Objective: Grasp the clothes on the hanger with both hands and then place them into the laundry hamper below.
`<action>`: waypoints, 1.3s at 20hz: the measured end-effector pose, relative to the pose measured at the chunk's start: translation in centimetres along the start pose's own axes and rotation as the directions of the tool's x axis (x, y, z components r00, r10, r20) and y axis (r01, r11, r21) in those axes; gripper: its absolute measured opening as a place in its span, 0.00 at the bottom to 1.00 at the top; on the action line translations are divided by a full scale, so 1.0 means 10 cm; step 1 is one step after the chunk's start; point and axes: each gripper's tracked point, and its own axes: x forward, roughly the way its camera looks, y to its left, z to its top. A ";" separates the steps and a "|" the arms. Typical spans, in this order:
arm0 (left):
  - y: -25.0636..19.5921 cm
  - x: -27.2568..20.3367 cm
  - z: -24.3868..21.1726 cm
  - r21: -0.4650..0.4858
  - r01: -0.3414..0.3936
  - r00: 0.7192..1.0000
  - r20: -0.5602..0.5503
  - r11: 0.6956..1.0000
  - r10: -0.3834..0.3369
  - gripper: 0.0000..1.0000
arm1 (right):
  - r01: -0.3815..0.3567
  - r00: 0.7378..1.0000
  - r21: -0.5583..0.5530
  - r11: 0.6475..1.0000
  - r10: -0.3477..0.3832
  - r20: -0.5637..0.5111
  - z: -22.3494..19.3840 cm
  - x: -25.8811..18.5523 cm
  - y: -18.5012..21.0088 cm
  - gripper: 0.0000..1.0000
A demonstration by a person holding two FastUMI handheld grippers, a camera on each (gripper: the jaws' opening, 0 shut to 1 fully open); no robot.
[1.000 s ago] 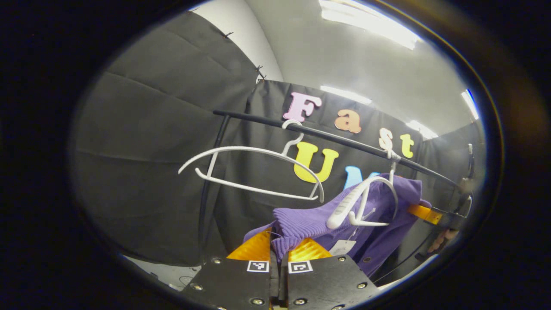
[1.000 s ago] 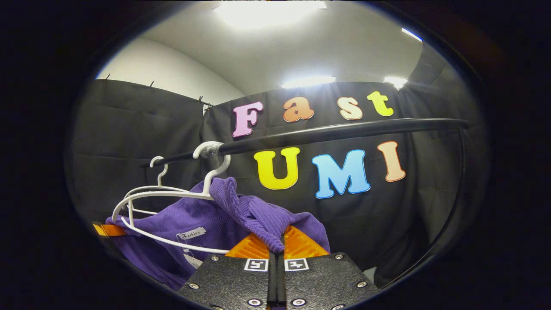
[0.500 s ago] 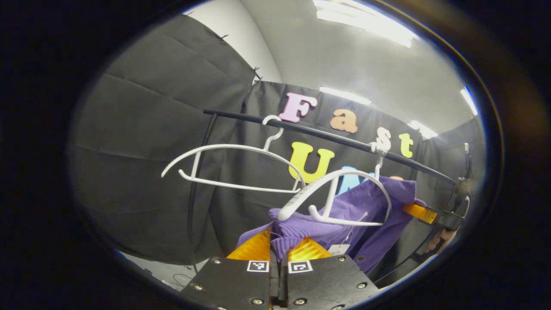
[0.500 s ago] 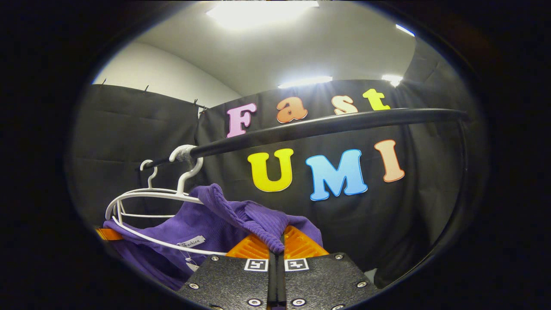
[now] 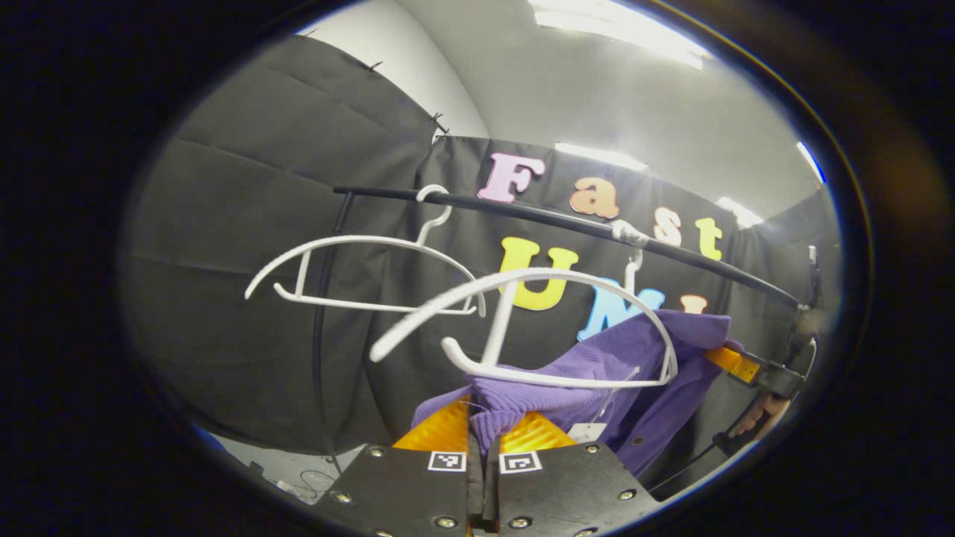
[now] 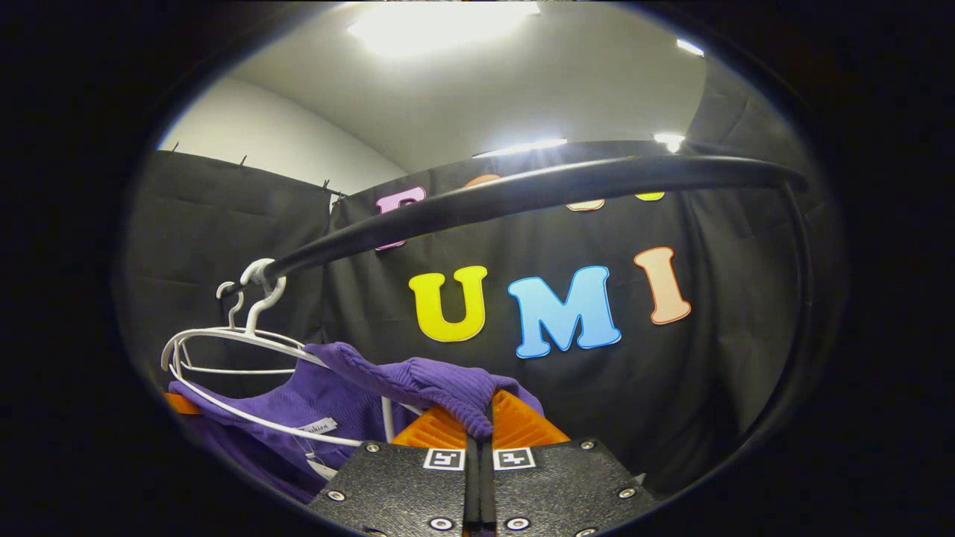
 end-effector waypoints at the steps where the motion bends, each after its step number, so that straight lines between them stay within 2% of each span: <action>1: -0.06 -0.03 0.00 0.004 -0.004 1.000 -0.002 1.000 0.004 0.01 | 0.002 1.000 -0.013 1.000 -0.002 0.002 0.00 0.01 -0.07 0.00; 7: -0.51 -0.01 -0.11 0.052 -0.027 1.000 -0.014 0.998 0.028 0.01 | -0.036 0.999 -0.090 0.995 0.038 0.020 -0.03 0.03 -0.34 0.00; 8: -0.57 0.03 -0.18 0.048 -0.019 1.000 -0.024 0.999 0.020 0.06 | -0.031 0.999 -0.094 0.995 0.032 0.012 -0.06 0.01 -0.44 0.00; 9: -0.64 0.04 -0.25 0.042 -0.006 0.999 -0.038 0.999 0.008 0.01 | -0.021 1.000 -0.091 0.996 0.021 -0.002 -0.09 0.00 -0.54 0.00; 12: -0.81 0.12 -0.38 0.017 0.027 0.997 -0.067 0.999 -0.026 0.01 | 0.013 0.999 -0.088 0.996 -0.016 -0.035 -0.13 -0.12 -0.71 0.00; 13: -0.82 0.15 -0.39 0.011 0.039 0.997 -0.072 0.999 -0.038 0.06 | 0.022 0.999 -0.100 0.995 -0.026 -0.041 -0.13 -0.16 -0.74 0.00; 14: -0.81 0.16 -0.43 0.006 0.050 0.996 -0.079 0.999 -0.049 0.01 | 0.035 0.998 -0.115 0.993 -0.041 -0.052 -0.16 -0.23 -0.78 0.00; 17: -0.84 0.23 -0.63 -0.031 0.091 0.988 -0.126 0.995 -0.095 0.01 | 0.077 0.993 -0.156 0.985 -0.089 -0.073 -0.19 -0.44 -0.87 0.00; 18: -0.85 0.20 -0.69 -0.044 0.116 0.984 -0.134 0.992 -0.121 0.06 | 0.100 0.991 -0.167 0.981 -0.113 -0.069 -0.17 -0.53 -0.91 0.00; 19: -0.85 0.18 -0.73 -0.046 0.138 0.979 -0.142 0.989 -0.144 0.01 | 0.128 0.988 -0.177 0.976 -0.142 -0.067 -0.15 -0.61 -0.93 0.00; 22: -0.80 0.15 -0.83 -0.045 0.212 0.962 -0.166 0.976 -0.216 0.01 | 0.188 0.976 -0.189 0.964 -0.205 -0.071 -0.19 -0.88 -0.91 0.00; 26: -0.68 0.17 -1.07 -0.075 0.295 0.927 -0.219 0.953 -0.304 0.01 | 0.281 0.945 -0.188 0.941 -0.305 -0.118 -0.47 -1.20 -0.94 0.00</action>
